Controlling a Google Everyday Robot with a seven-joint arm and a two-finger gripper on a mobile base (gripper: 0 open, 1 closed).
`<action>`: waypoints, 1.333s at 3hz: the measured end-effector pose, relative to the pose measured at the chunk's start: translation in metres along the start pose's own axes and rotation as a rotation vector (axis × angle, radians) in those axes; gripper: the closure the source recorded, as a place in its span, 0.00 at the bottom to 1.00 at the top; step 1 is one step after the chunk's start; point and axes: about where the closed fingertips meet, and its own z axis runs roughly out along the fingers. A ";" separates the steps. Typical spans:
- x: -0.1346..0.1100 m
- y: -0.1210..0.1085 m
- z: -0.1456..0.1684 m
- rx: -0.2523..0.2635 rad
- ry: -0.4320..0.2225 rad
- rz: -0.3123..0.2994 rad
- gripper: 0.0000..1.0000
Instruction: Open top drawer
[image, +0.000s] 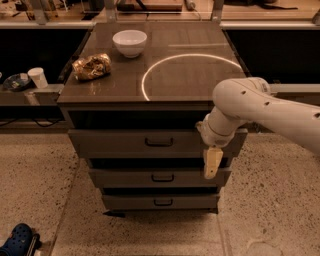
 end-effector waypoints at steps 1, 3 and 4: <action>0.000 -0.009 0.010 -0.037 -0.010 0.010 0.18; 0.002 0.001 -0.017 -0.052 0.002 -0.029 0.28; -0.004 0.022 -0.037 -0.073 0.004 -0.081 0.28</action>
Offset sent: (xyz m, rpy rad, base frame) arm 0.0056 -0.0044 0.0070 -0.0065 0.0571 0.0236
